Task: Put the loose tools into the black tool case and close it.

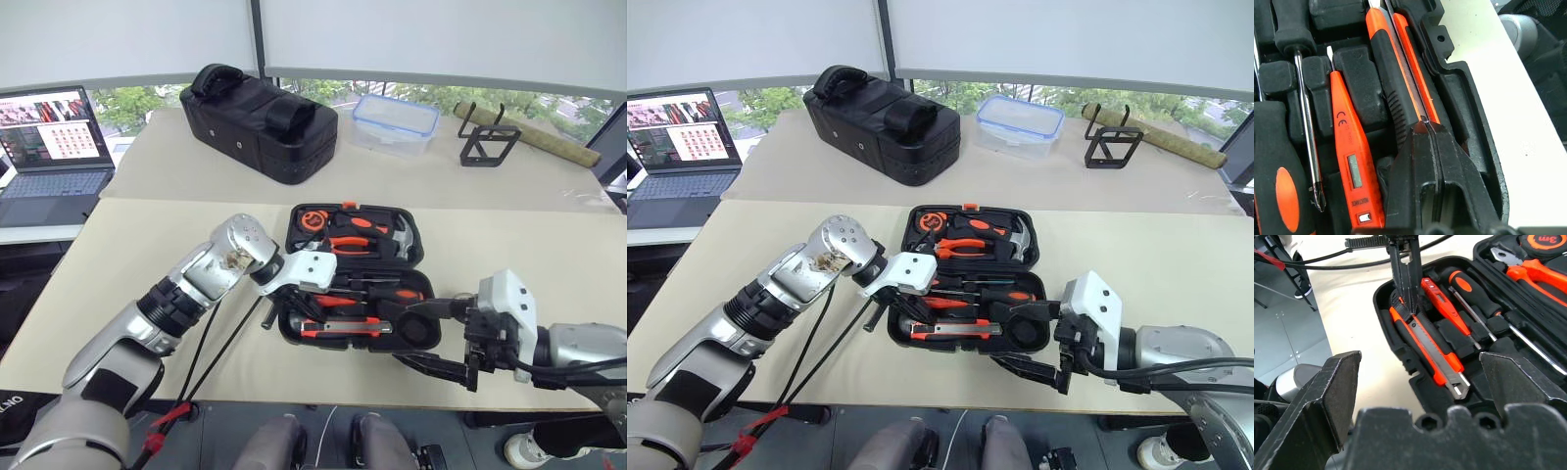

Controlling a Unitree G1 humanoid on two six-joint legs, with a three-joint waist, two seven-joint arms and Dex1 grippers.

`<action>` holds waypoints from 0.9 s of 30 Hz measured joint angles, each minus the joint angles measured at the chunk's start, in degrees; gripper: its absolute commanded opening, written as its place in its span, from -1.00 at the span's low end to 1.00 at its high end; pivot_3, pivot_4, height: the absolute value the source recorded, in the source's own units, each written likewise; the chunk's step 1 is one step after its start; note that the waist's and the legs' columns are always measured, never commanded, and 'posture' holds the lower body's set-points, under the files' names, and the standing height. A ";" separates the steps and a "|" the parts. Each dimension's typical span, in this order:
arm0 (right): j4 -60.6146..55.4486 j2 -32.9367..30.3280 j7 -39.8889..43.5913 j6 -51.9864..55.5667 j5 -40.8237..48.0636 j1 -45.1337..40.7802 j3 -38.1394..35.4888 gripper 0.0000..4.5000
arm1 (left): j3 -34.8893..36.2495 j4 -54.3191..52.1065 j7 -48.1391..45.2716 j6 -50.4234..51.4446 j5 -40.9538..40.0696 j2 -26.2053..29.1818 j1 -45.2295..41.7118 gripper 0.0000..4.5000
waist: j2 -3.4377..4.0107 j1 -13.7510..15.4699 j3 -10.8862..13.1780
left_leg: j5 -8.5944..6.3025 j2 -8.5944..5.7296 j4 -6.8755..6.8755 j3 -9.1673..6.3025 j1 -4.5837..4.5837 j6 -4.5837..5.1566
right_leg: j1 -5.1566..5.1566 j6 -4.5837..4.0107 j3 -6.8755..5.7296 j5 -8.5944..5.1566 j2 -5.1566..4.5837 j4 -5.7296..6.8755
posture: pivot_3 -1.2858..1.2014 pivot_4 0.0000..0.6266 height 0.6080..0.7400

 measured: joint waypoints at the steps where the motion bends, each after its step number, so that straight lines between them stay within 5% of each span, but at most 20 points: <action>1: -0.05 0.00 -0.01 0.00 0.15 0.07 -0.14 1.00 | 0.32 0.11 -0.19 1.18 -0.44 -0.06 0.00 -0.99 | 0.00 -0.05 0.00 | 0.00 0.00 0.00 0.00 -0.03 0.00 | -0.05 0.00 0.00 0.00 0.03 0.04 | 0.03 -0.52 0.72; 10: 0.11 -0.01 -0.09 0.00 0.61 -0.31 -0.32 1.00 | 3.77 5.29 0.40 3.47 -2.43 -3.31 -2.48 -0.99 | -0.01 -0.47 0.00 | 0.01 0.00 0.00 0.00 -0.19 -0.02 | -0.21 0.00 -0.02 0.00 0.04 0.05 | 0.03 -0.52 0.72; 27: 0.50 0.02 -0.63 0.00 0.54 -0.64 -0.02 1.00 | 1.64 6.15 2.12 -12.42 6.50 -3.56 1.93 -0.99 | 0.07 -0.33 -0.07 | 0.00 0.02 -0.09 0.01 0.02 0.00 | -0.04 0.00 0.00 -0.01 0.02 -0.02 | 0.03 -0.52 0.72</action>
